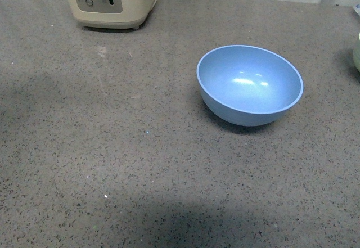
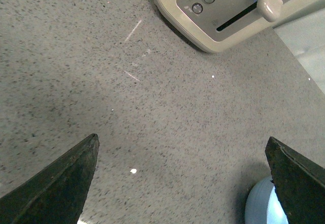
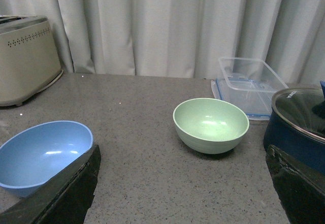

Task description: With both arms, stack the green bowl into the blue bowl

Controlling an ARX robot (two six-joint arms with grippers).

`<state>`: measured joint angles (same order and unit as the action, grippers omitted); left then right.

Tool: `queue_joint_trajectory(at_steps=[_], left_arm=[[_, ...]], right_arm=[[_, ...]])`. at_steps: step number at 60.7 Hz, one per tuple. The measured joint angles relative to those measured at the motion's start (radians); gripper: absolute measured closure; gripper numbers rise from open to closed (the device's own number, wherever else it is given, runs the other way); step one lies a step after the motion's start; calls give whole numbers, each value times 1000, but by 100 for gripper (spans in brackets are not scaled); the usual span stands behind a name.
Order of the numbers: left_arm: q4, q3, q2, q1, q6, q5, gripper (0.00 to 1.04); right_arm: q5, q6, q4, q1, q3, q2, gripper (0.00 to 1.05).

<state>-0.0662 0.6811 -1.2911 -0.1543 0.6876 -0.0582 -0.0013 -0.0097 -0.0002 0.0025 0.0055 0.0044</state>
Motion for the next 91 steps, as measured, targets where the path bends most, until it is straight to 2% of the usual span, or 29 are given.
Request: queue_joint_trajectory(at_steps=[3,6,11,15,22,27,30,36,54,61,91], left_arm=[[-27,-55,48,19,-48,0,7],[-255,-158,68,31,-174,-38,16],[-591,-308,83,50,-398,-39,30],[-750,-384,119,62,-526,-34,43],[-785,-439,203,76,-626,-18,63],[-777,-475,240,87,-648,-8,75],[-766,-500,268,118,-661,50,84],[-740,-537,329,149,-668,52,101],[-624,-615,527,153,-679,58,101],[-655,-657,546,153,-680,57,101],[-388,-663,837,153,-680,58,101]], right_arm=[[0,0,0,0,0,0,9],[0,0,0,0,0,0,9],[0,0,0,0,0,0,9],[-1,0,0,0,0,0,9],[0,0,0,0,0,0,9],[0,0,0,0,0,0,9],[0,0,0,0,0,0,9],[0,0,0,0,0,0,9],[0,0,0,0,0,0,9],[0,0,0,0,0,0,9],[0,0,0,0,0,0,9]])
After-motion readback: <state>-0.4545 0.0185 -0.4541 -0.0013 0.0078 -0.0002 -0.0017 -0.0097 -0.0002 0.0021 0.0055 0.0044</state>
